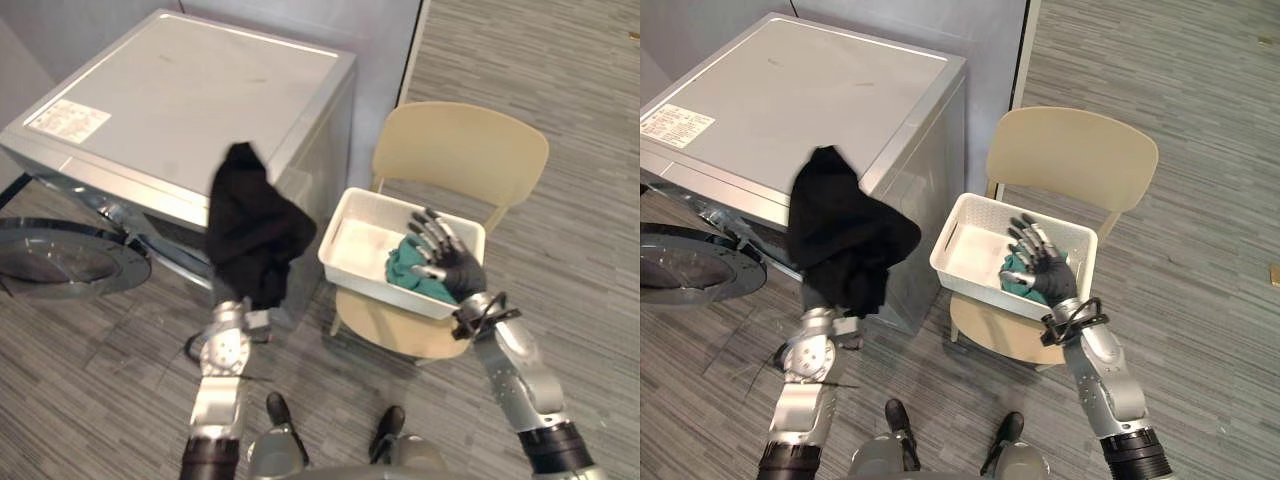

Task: Pick up the laundry basket with both hands and put the clothes into the washing machine.

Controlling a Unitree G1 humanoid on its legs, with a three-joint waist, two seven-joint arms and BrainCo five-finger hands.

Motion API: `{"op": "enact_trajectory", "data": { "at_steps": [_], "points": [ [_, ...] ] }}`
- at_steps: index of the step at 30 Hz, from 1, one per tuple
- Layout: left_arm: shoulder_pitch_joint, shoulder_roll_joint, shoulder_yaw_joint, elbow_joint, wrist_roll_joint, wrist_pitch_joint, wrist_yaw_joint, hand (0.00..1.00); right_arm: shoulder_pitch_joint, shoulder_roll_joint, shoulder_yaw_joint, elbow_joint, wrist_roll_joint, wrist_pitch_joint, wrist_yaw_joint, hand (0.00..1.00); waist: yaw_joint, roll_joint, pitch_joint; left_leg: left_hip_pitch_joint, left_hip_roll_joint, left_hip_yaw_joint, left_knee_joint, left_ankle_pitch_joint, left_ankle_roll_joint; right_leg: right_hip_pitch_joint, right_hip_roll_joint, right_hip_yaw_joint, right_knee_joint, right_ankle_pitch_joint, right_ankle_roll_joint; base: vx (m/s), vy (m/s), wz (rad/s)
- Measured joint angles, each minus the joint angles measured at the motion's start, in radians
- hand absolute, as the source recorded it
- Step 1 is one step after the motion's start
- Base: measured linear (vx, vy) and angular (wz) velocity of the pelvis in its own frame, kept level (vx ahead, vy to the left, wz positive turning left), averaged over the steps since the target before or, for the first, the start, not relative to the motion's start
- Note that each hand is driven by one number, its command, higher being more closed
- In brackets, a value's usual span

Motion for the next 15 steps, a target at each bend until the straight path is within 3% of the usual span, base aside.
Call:
{"op": "enact_trajectory", "data": {
  "at_steps": [3,4,6,7,8,9,11,13,14,15],
  "points": [
    [0.007,-0.048,0.057,-0.007,-0.051,-0.016,0.005,1.0,-0.002,0.0,-0.166,0.094,-0.028,-0.005,-0.044,0.0,0.001,0.018,-0.004,-0.071,0.0,-0.083,0.035,0.013,0.01,-0.005,-0.006,-0.079,0.034,-0.031,-0.001,-0.01,0.01,0.82],
    [0.02,-0.059,0.069,-0.017,-0.07,-0.017,0.01,1.0,-0.002,0.0,-0.23,0.139,-0.047,-0.008,-0.086,0.0,0.001,0.025,-0.005,-0.123,0.0,-0.121,0.065,0.049,0.026,-0.025,-0.006,-0.095,0.082,-0.077,-0.022,-0.11,-0.044,1.47],
    [0.028,-0.057,0.086,-0.033,-0.085,-0.018,0.024,1.0,0.001,0.01,-0.341,0.198,-0.1,-0.01,-0.142,0.0,-0.011,0.024,-0.007,-0.164,-0.035,-0.162,-0.006,0.186,0.052,-0.027,-0.01,-0.127,0.066,-0.093,-0.044,-0.13,-0.047,1.55],
    [0.044,-0.067,0.107,-0.045,-0.094,-0.018,0.027,1.0,-0.003,0.028,-0.412,0.23,-0.147,-0.009,-0.175,0.0,0.002,0.029,-0.005,-0.178,-0.017,-0.102,0.09,0.077,0.092,-0.021,-0.017,-0.178,0.071,-0.087,-0.052,-0.07,-0.013,1.04],
    [0.076,-0.076,0.125,-0.05,-0.106,-0.021,0.044,1.0,-0.016,0.056,-0.491,0.273,-0.188,-0.009,-0.216,0.0,0.007,0.028,-0.005,-0.186,0.011,-0.008,0.296,-0.096,0.146,-0.003,-0.036,-0.217,0.087,-0.082,-0.046,-0.08,-0.009,1.11],
    [0.113,-0.073,0.124,-0.05,-0.112,-0.021,0.046,1.0,0.005,0.083,-0.578,0.292,-0.248,0.003,-0.267,0.0,0.003,0.028,-0.005,-0.161,0.04,0.064,0.442,-0.188,0.146,0.027,-0.055,-0.266,0.094,-0.081,-0.046,-0.03,0.01,1.27],
    [0.156,-0.07,0.109,-0.05,-0.111,-0.019,0.043,1.0,0.046,0.116,-0.688,0.307,-0.34,0.02,-0.33,0.0,-0.016,0.036,-0.016,-0.121,0.081,0.112,0.539,-0.238,0.146,0.066,-0.078,-0.343,0.1,-0.08,-0.044,-0.03,0.07,1.35],
    [0.182,-0.069,0.097,-0.051,-0.111,-0.014,0.036,1.0,0.126,0.161,-0.829,0.323,-0.507,0.084,-0.42,0.0,-0.052,0.072,-0.047,-0.088,0.142,0.147,0.536,-0.252,0.135,0.09,-0.115,-0.461,0.127,-0.068,-0.025,-0.02,0.174,1.55],
    [0.186,-0.072,0.098,-0.053,-0.111,-0.014,0.034,1.0,0.134,0.171,-0.857,0.338,-0.529,0.095,-0.432,0.0,-0.057,0.078,-0.05,-0.088,0.137,0.147,0.51,-0.256,0.117,0.091,-0.125,-0.48,0.131,-0.061,-0.014,0.0,0.329,1.4],
    [0.195,-0.079,0.107,-0.059,-0.112,-0.011,0.022,1.0,0.142,0.198,-0.905,0.406,-0.591,0.124,-0.458,0.0,-0.065,0.089,-0.06,-0.093,0.104,0.146,0.487,-0.291,0.062,0.101,-0.154,-0.529,0.147,-0.042,0.013,0.0,0.32,1.13]
  ]
}}
